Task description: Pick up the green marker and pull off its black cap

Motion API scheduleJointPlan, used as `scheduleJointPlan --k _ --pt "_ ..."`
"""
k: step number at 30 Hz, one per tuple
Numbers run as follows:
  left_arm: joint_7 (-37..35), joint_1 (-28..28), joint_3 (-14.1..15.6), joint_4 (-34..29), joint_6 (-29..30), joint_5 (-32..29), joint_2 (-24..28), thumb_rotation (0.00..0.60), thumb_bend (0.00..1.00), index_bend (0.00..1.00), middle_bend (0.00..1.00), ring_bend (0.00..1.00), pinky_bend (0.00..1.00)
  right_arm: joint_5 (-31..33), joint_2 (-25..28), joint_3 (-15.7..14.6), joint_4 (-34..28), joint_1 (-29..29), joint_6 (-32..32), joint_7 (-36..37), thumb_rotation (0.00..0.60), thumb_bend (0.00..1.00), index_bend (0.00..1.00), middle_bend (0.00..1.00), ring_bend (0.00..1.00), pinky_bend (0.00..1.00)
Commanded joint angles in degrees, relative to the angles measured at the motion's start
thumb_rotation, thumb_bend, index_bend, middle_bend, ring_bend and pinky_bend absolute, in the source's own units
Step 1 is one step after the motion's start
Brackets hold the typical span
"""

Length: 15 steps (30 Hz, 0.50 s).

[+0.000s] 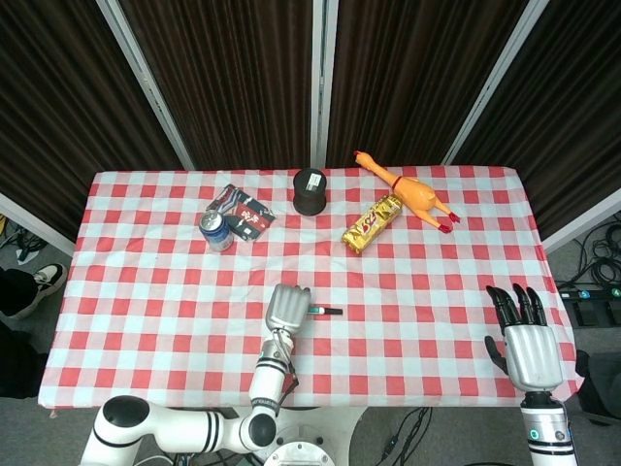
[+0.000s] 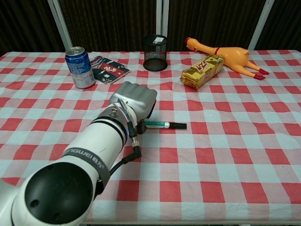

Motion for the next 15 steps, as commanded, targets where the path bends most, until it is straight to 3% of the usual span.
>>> scheduleJointPlan --k 1,15 --pt "-0.3 0.1 0.7 0.4 -0.1 0.2 0.1 0.6 0.34 0.45 0.49 0.57 0.64 0.1 0.0 0.0 0.0 -0.1 0.1 0.0 0.6 0.22 0.09 0.15 0.0 0.03" --pt "-2.5 0.0 2.4 3.3 -1.5 1.7 -0.1 0.6 0.34 0.49 0.52 0.57 0.62 0.6 -0.7 -0.1 0.7 -0.2 0.2 0.2 0.6 0.22 0.08 0.16 0.0 0.03"
